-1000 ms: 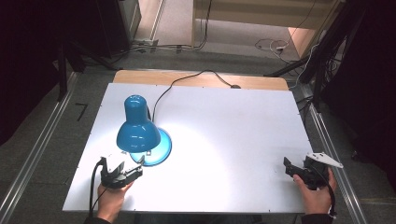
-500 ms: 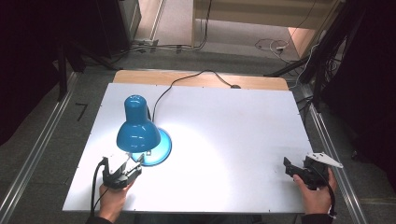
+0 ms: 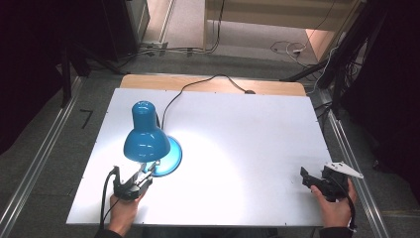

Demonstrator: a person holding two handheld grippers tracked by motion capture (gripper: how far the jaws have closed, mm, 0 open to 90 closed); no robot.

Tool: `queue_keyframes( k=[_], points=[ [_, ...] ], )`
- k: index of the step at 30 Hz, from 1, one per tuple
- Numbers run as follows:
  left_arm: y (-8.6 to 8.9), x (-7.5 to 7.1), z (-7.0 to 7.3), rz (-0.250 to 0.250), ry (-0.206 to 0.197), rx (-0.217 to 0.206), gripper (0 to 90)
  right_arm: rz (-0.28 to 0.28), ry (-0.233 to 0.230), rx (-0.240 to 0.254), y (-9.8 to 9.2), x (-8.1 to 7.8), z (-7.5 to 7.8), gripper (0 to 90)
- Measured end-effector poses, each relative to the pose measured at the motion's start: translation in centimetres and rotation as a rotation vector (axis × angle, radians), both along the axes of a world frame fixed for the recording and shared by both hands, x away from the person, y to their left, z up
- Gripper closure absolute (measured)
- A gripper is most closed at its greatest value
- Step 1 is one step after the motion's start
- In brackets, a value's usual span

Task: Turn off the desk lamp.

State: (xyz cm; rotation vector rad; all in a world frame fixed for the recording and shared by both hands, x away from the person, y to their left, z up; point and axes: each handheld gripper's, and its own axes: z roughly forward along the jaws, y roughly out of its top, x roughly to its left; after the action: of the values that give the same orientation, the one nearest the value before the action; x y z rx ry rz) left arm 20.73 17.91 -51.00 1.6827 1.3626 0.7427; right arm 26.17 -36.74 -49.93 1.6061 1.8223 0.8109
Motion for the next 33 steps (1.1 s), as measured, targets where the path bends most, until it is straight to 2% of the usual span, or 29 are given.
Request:
queue_keyframes(
  k=[3, 6, 16, 25, 33],
  points=[
    [-0.08, 0.15, -0.03, 0.007, 0.002, -0.003, 69.2, 0.001, 0.0, 0.003, -0.03, 0.0, 0.0, 15.1],
    [-0.1, 0.25, -0.06, 0.006, 0.003, -0.012, 76.4, 0.003, 0.001, 0.003, 0.0, 0.02, -0.03, 15.2],
    [-0.57, 0.45, -0.06, -0.012, -0.008, -0.012, 85.4, 0.003, 0.003, 0.006, 0.04, 0.03, -0.05, 15.1],
    [-0.67, 0.74, -0.01, -0.007, -0.016, -0.028, 88.6, 0.002, 0.002, 0.007, 0.01, 0.03, -0.04, 15.2],
    [-0.89, 0.97, -0.06, -0.015, -0.009, -0.023, 89.6, 0.003, 0.004, 0.008, 0.02, 0.04, -0.06, 15.1]
  ],
)
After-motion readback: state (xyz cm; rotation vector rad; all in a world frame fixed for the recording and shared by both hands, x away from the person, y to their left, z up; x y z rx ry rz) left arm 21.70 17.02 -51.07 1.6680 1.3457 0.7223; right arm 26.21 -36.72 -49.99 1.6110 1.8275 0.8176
